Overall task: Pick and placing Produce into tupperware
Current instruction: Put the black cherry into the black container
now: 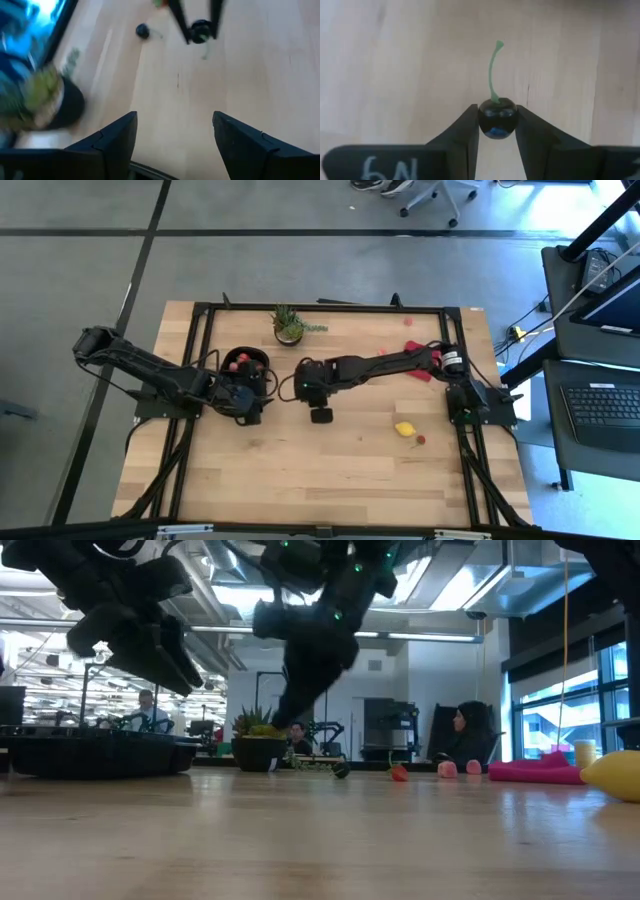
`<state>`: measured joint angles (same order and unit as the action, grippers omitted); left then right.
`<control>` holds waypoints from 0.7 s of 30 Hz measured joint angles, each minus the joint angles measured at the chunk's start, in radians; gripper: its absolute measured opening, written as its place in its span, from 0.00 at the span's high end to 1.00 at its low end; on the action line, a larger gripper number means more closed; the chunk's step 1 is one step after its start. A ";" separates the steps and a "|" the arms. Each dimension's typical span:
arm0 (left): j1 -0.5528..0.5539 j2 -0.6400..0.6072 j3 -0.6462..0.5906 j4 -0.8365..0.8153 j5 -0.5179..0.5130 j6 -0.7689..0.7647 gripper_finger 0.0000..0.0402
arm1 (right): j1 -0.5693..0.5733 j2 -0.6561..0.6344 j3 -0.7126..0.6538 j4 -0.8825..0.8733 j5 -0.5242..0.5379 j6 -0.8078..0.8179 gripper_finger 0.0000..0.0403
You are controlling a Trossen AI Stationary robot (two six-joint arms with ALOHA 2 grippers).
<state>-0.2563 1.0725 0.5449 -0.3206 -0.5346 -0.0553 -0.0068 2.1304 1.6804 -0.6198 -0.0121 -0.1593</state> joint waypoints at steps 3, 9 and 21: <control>-0.001 0.000 0.000 0.002 -0.002 0.218 0.39 | -0.020 0.000 0.017 0.018 -0.081 0.034 0.74; 0.000 0.000 0.000 0.058 -0.001 0.445 0.41 | -0.039 0.000 0.014 0.115 -0.174 0.053 0.74; -0.001 0.023 0.000 0.203 0.071 0.691 0.41 | -0.038 -0.003 0.018 0.211 -0.227 0.045 0.74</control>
<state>-0.2568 1.0960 0.5449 -0.1176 -0.4637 0.6353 -0.0452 2.1277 1.6989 -0.4092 -0.2390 -0.1147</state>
